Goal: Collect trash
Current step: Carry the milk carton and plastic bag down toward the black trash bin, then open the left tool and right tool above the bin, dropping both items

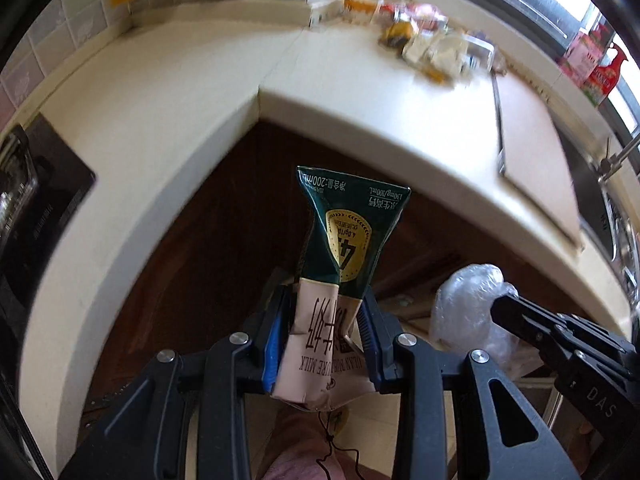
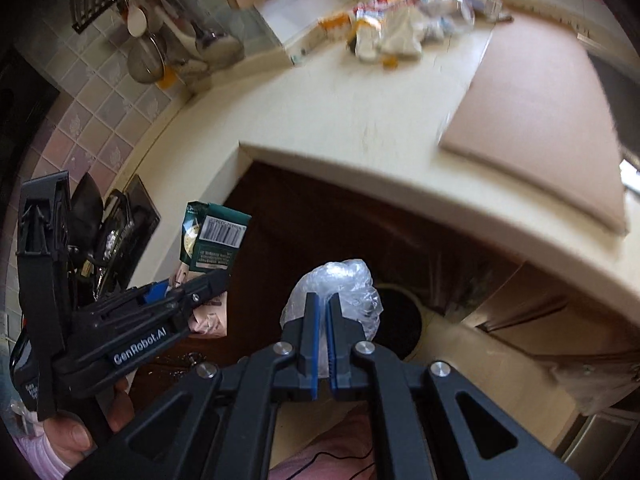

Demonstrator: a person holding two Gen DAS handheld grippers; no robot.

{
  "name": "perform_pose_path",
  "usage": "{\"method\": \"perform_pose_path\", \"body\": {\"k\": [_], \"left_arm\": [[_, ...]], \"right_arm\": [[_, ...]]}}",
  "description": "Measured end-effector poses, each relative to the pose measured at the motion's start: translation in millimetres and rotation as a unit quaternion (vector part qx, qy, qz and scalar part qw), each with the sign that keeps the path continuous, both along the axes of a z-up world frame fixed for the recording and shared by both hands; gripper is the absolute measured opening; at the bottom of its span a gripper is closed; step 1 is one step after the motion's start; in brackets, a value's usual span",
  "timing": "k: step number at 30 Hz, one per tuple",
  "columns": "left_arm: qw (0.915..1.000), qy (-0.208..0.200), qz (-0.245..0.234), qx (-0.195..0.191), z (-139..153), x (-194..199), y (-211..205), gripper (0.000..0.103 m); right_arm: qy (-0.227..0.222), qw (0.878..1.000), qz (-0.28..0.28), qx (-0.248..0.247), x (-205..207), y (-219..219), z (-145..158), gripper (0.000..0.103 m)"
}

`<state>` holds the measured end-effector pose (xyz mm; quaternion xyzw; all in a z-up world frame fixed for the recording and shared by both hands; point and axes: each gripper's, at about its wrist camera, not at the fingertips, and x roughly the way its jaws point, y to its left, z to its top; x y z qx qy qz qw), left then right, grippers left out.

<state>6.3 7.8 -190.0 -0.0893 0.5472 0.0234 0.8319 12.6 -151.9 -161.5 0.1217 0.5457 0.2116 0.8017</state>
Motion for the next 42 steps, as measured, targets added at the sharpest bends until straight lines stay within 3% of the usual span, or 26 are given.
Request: {"method": "perform_pose_path", "body": {"k": [6, 12, 14, 16, 21, 27, 31, 42], "left_arm": [[0.9991, 0.038, -0.016, -0.008, -85.2, -0.5, 11.2, 0.033], [0.9981, 0.044, -0.042, 0.000, -159.7, 7.8, 18.9, 0.036], [0.9977, 0.052, -0.043, -0.008, -182.9, 12.2, 24.7, 0.054], [0.9975, 0.061, -0.035, -0.007, -203.1, 16.3, 31.2, 0.064], [0.9959, 0.085, -0.023, 0.020, -231.6, 24.8, 39.1, 0.066], [0.9966, 0.071, -0.015, 0.040, -215.1, 44.2, 38.8, 0.075], [0.9967, 0.069, -0.012, 0.041, -196.8, 45.2, 38.1, 0.075], [0.9987, 0.042, -0.011, 0.028, -92.9, 24.2, 35.2, 0.075]], "right_arm": [[0.030, 0.999, 0.002, 0.011, 4.8, 20.1, -80.3, 0.003], [0.042, 0.999, 0.009, -0.010, 19.6, 39.5, -162.4, 0.004], [0.048, 0.999, 0.012, -0.010, 25.5, 41.7, -187.2, 0.004], [0.059, 0.998, 0.011, -0.011, 31.6, 42.0, -208.0, 0.005], [0.085, 0.996, 0.014, -0.033, 42.4, 41.0, -239.3, 0.014], [0.075, 0.996, 0.031, -0.043, 40.2, 42.7, -229.1, 0.029], [0.076, 0.996, 0.038, -0.039, 40.4, 43.5, -214.8, 0.029], [0.049, 0.996, 0.067, -0.042, 18.0, 50.7, -111.9, 0.029]]}}
